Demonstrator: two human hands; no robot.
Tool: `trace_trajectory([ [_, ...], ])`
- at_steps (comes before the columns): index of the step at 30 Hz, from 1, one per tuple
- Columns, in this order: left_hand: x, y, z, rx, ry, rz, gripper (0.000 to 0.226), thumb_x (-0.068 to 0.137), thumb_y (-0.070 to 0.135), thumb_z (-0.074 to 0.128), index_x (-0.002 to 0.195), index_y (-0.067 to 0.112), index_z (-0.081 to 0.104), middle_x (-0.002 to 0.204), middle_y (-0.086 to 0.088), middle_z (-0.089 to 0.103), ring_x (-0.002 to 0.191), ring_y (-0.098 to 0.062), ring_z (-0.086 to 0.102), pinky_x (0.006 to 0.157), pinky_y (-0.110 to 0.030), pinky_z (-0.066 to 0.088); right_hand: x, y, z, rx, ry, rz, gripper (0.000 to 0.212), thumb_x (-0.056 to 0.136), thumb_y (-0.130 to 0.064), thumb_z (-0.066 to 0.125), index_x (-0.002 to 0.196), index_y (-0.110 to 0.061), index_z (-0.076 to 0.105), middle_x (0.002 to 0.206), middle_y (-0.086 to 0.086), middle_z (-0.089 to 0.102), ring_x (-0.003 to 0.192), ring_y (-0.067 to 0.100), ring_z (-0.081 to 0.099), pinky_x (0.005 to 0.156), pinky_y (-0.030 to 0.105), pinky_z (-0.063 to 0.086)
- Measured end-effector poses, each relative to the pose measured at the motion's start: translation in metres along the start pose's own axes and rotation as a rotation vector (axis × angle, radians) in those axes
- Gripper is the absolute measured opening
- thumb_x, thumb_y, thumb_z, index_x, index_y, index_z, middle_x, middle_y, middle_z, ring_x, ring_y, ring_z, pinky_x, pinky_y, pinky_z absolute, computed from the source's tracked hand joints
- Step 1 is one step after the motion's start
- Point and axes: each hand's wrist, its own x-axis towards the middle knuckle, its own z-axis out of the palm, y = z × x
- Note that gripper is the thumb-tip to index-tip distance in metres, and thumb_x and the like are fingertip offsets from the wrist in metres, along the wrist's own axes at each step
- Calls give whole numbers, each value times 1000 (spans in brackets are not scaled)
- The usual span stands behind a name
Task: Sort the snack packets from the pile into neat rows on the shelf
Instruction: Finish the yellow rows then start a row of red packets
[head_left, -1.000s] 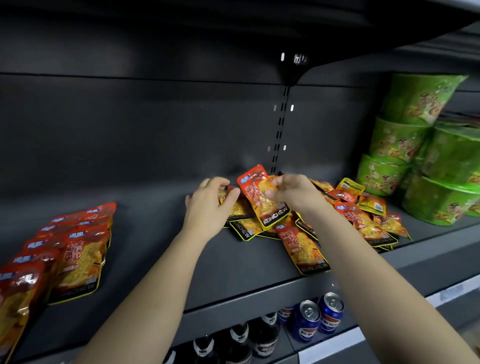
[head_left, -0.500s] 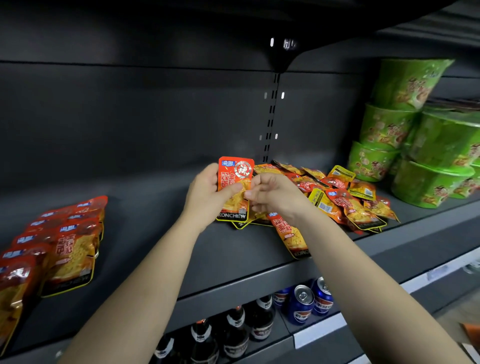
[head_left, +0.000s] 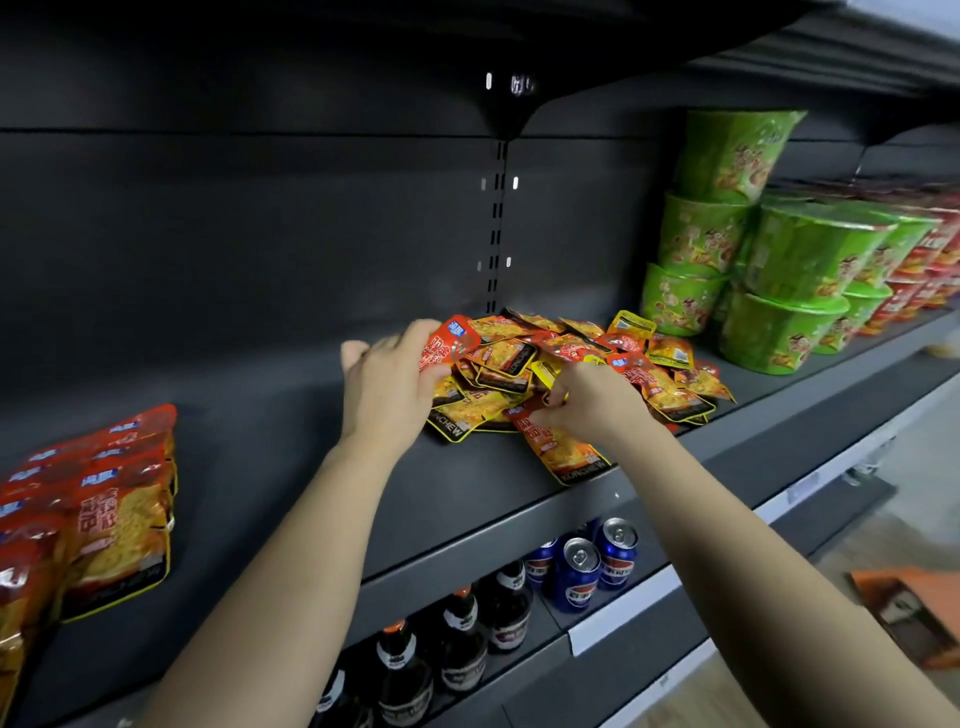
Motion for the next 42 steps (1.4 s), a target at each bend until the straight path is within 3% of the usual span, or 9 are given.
trace_trajectory([
  [3,0,1,-1,66,-18,38,33,88,30,65,120,25,57,102,4,69,93,-21,61,82,-32,22,-8,-1,4,-116,-4,59,53,77,-51,73,62,-10,43,64,2,43,64,25,46,49,25,31],
  [8,-2,3,2,153,-55,125,29,85,27,69,113,27,62,93,6,71,86,-21,57,80,-32,20,-14,-11,3,-133,-46,90,49,77,-48,74,100,-9,54,93,7,53,91,30,56,69,34,45],
  [14,-5,6,-1,201,-101,122,20,91,23,63,111,21,60,100,5,69,94,-21,54,85,-33,19,-13,-13,6,-51,-74,121,54,74,-48,77,101,-6,56,80,2,52,85,27,55,63,32,44],
  [20,-7,8,1,210,-154,93,21,95,23,55,116,22,54,111,6,63,103,-19,50,90,-35,20,-18,-15,-3,128,-85,148,69,76,-37,79,130,-7,49,125,12,57,113,28,55,83,32,46],
  [25,-7,8,1,234,-181,83,24,95,25,54,118,23,52,111,7,61,105,-19,48,90,-35,19,-17,-17,-14,306,-95,112,65,72,-24,83,127,-16,50,126,9,54,113,27,53,79,30,44],
  [28,-5,8,-2,264,-178,78,24,95,24,54,118,23,52,112,6,61,106,-19,47,92,-35,20,-15,-19,-25,223,-76,36,71,72,-19,83,133,-18,48,129,8,55,117,27,54,84,31,47],
  [32,0,5,-9,310,-172,90,20,94,22,53,113,23,52,109,6,60,105,-20,47,89,-35,20,-6,-21,-36,35,39,-33,69,73,-13,77,135,-17,47,121,8,61,109,28,58,74,29,47],
  [37,-3,-4,-25,358,-206,63,17,93,23,51,111,22,50,107,6,58,105,-20,47,89,-37,22,2,-37,-35,26,32,-141,60,79,-24,78,133,-14,53,130,6,58,117,26,56,89,33,47],
  [42,-16,-27,-55,426,-209,17,16,92,22,51,108,22,51,103,6,57,101,-19,49,84,-35,20,4,-69,-21,103,22,-281,39,87,-33,68,119,-12,63,121,7,63,112,24,58,86,31,47],
])
